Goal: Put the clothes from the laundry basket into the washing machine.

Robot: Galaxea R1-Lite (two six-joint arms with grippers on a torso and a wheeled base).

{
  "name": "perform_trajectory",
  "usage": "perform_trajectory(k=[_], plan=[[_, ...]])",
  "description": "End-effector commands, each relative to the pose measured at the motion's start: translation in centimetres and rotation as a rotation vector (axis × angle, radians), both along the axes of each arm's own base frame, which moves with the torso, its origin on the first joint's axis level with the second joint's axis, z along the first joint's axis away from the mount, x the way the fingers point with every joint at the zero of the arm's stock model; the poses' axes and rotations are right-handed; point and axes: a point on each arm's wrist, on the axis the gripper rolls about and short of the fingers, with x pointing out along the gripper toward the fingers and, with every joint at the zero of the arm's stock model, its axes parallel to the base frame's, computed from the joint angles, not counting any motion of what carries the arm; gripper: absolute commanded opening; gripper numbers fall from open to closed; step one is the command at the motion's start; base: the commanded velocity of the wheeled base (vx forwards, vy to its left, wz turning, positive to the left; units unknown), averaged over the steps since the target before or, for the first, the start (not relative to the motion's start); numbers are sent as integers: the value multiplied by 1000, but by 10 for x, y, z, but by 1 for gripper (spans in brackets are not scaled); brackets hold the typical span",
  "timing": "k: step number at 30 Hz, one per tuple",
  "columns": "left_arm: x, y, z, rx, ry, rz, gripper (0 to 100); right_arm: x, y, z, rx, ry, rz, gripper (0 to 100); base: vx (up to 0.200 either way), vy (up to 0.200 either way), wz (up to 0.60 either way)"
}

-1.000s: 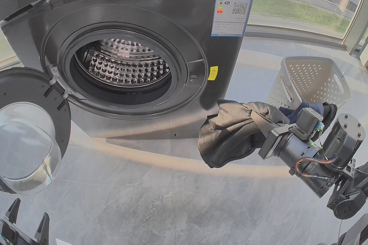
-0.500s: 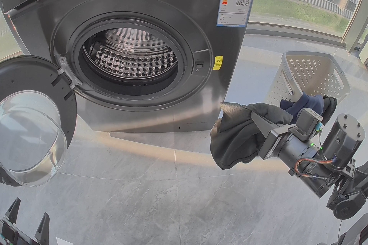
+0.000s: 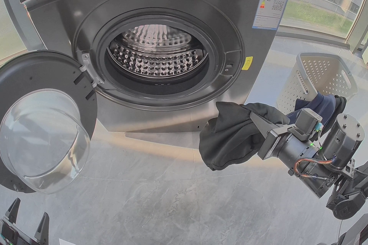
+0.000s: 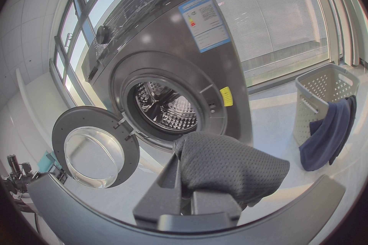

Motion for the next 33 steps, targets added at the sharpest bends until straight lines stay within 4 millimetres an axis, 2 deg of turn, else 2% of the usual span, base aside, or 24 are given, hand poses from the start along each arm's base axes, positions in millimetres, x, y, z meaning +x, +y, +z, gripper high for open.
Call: perform_trajectory(k=[1, 6, 11, 16, 25, 33], plan=[[0, 0, -4, -1, 2, 0, 100, 0, 1, -1, -3, 4, 0, 0, 0, 200, 0], [0, 0, -4, 1, 2, 0, 100, 1, 4, 0, 0, -1, 19, 0, 0, 0, 0], [0, 0, -4, 2, 2, 1, 100, 6, 14, -7, -7, 11, 33, 0, 0, 0, 0], [0, 0, -4, 2, 2, 3, 100, 2, 19, -8, -8, 14, 56, 0, 0, 0, 0], [0, 0, -5, 7, 1, 6, 100, 0, 23, -9, 0, 22, 75, 0, 0, -200, 0], [0, 0, -5, 13, 1, 4, 100, -3, 33, -10, 5, 16, 110, 0, 0, 0, 0]])
